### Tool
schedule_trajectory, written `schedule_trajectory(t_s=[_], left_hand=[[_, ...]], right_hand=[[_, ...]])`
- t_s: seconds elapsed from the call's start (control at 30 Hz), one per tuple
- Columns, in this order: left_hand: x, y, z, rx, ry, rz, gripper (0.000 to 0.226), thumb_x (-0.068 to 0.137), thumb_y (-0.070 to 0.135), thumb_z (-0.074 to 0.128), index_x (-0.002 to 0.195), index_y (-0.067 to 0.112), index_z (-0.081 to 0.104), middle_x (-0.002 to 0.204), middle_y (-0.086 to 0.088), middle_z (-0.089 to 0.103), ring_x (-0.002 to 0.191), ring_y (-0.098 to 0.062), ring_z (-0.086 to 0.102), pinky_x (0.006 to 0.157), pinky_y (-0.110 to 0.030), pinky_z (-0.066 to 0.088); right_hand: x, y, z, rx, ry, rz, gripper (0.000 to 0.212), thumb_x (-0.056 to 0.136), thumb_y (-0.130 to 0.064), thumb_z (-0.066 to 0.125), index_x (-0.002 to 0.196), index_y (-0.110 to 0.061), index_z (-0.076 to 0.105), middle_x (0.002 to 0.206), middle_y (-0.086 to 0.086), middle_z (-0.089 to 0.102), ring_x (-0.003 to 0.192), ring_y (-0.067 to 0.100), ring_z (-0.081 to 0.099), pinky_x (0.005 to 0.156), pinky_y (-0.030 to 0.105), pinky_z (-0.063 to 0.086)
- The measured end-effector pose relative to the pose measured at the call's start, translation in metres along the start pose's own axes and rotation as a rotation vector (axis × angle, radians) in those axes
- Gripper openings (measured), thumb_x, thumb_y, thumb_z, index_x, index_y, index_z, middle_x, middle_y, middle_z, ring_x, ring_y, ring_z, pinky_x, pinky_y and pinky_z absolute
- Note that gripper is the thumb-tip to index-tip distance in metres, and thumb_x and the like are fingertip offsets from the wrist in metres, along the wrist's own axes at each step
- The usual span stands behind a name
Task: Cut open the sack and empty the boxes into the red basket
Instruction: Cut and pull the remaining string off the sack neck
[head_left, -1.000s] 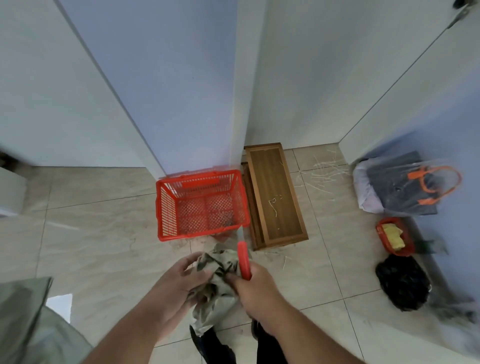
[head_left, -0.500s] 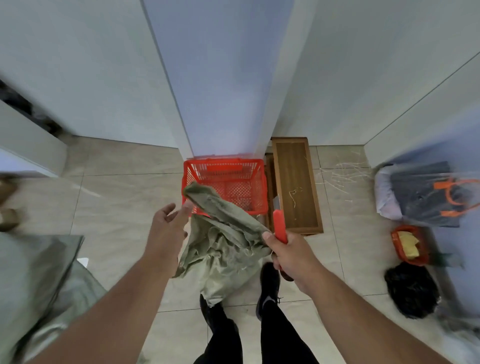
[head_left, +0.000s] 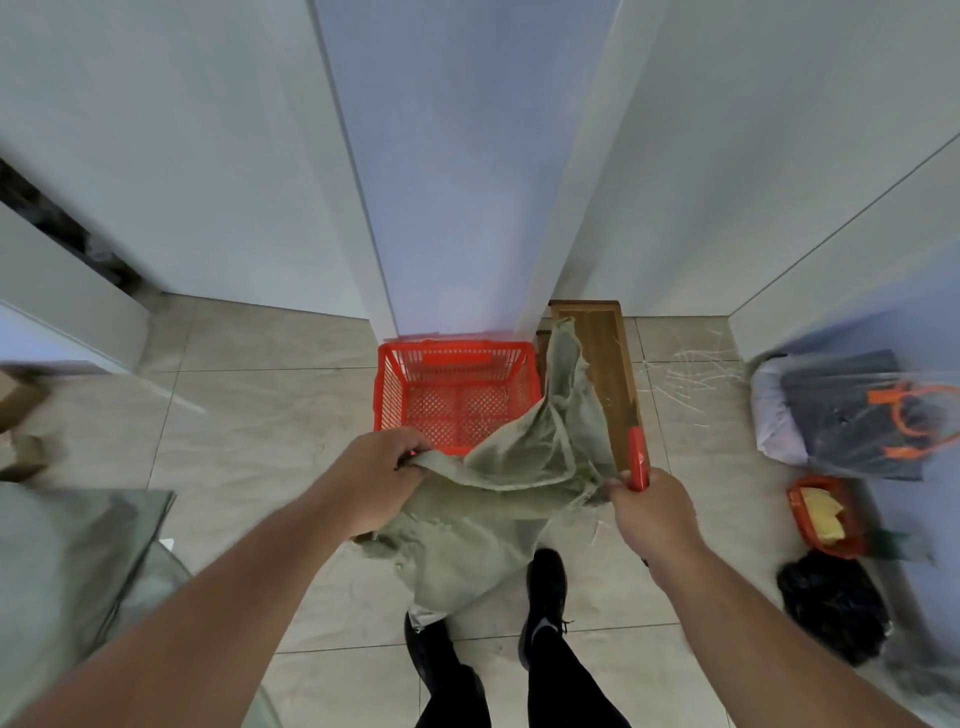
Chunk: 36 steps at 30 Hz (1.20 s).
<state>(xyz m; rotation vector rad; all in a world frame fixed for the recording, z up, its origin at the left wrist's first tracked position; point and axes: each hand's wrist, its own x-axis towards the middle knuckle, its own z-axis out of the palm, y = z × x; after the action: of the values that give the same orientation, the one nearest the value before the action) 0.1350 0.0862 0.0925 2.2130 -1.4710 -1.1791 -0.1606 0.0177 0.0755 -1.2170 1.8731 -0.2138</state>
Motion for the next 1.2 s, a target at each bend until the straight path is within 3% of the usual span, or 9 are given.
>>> schedule_trajectory(t_s=[0.2,0.4,0.53,0.67,0.77,0.83,1.0,1.1,1.2], left_hand=[[0.000,0.013,0.005,-0.106,-0.156,-0.064,0.024,0.101,0.037,0.058,0.087,0.027,0.075,0.082,-0.004,0.076,0.067,-0.017,0.066,0.059,-0.031,0.048],[-0.002,0.010,-0.005,0.024,-0.278,-0.021,0.026,0.096,0.039,0.064,0.079,0.023,0.075,0.067,-0.004,0.067,0.055,-0.014,0.057,0.054,-0.032,0.045],[-0.010,0.003,-0.018,0.198,-0.262,0.038,0.028,0.092,0.050,0.067,0.086,0.024,0.072,0.080,-0.001,0.072,0.068,-0.017,0.066,0.063,-0.035,0.053],[-0.021,-0.036,-0.036,0.463,0.112,-0.038,0.014,0.094,0.042,0.062,0.100,0.030,0.068,0.095,0.007,0.067,0.088,-0.018,0.068,0.073,-0.034,0.054],[-0.041,-0.074,-0.032,0.067,0.538,-0.340,0.031,0.093,0.032,0.065,0.122,0.024,0.063,0.114,0.000,0.068,0.105,-0.026,0.066,0.088,-0.042,0.055],[-0.063,-0.074,-0.014,-0.376,0.683,-0.524,0.033,0.093,0.031,0.065,0.121,0.017,0.057,0.110,-0.003,0.068,0.096,-0.026,0.067,0.079,-0.041,0.056],[-0.083,-0.040,0.058,-0.653,0.387,-0.586,0.027,0.096,0.042,0.063,0.097,0.015,0.062,0.087,-0.001,0.069,0.072,-0.013,0.064,0.059,-0.030,0.045],[-0.085,-0.035,0.071,-0.741,0.508,-0.561,0.012,0.098,0.034,0.059,0.104,0.024,0.056,0.091,0.003,0.066,0.075,-0.011,0.064,0.059,-0.029,0.046],[-0.109,-0.029,0.090,-0.651,0.629,-0.297,0.013,0.096,0.030,0.058,0.089,0.033,0.048,0.084,0.008,0.058,0.077,-0.011,0.060,0.065,-0.033,0.051]], right_hand=[[-0.056,-0.043,0.023,0.096,-0.029,-0.252,0.011,0.102,-0.034,0.063,0.097,-0.040,0.055,0.095,0.002,0.069,0.065,0.011,0.058,0.053,0.020,0.050],[-0.069,-0.061,0.043,-0.266,-0.370,-0.499,0.039,0.092,-0.052,0.072,0.129,-0.042,0.062,0.120,-0.020,0.055,0.100,0.001,0.059,0.093,0.027,0.052],[-0.052,-0.071,0.056,-0.295,-0.412,-0.405,0.015,0.102,-0.035,0.065,0.096,-0.023,0.073,0.082,-0.005,0.068,0.064,0.012,0.059,0.063,0.031,0.054],[-0.052,-0.088,0.061,-0.247,-0.423,-0.354,0.019,0.104,-0.027,0.063,0.100,-0.011,0.072,0.077,0.000,0.058,0.063,0.013,0.053,0.056,0.023,0.045],[-0.057,-0.100,0.069,-0.248,-0.425,-0.309,0.025,0.103,-0.028,0.064,0.094,-0.004,0.069,0.075,0.001,0.053,0.061,0.014,0.049,0.053,0.024,0.043],[-0.062,-0.106,0.076,-0.221,-0.429,-0.277,0.028,0.103,-0.031,0.064,0.082,-0.012,0.065,0.068,-0.001,0.051,0.053,0.012,0.046,0.050,0.026,0.042],[-0.071,-0.117,0.089,-0.204,-0.444,-0.262,0.032,0.105,-0.035,0.062,0.077,-0.018,0.061,0.060,-0.005,0.047,0.045,0.009,0.042,0.047,0.025,0.039],[-0.071,-0.122,0.094,-0.217,-0.438,-0.258,0.036,0.106,-0.033,0.060,0.072,-0.020,0.056,0.057,-0.006,0.045,0.042,0.008,0.040,0.044,0.023,0.036],[-0.066,-0.128,0.096,-0.236,-0.418,-0.242,0.037,0.106,-0.034,0.059,0.072,-0.020,0.056,0.058,-0.006,0.046,0.042,0.009,0.040,0.045,0.024,0.036]])
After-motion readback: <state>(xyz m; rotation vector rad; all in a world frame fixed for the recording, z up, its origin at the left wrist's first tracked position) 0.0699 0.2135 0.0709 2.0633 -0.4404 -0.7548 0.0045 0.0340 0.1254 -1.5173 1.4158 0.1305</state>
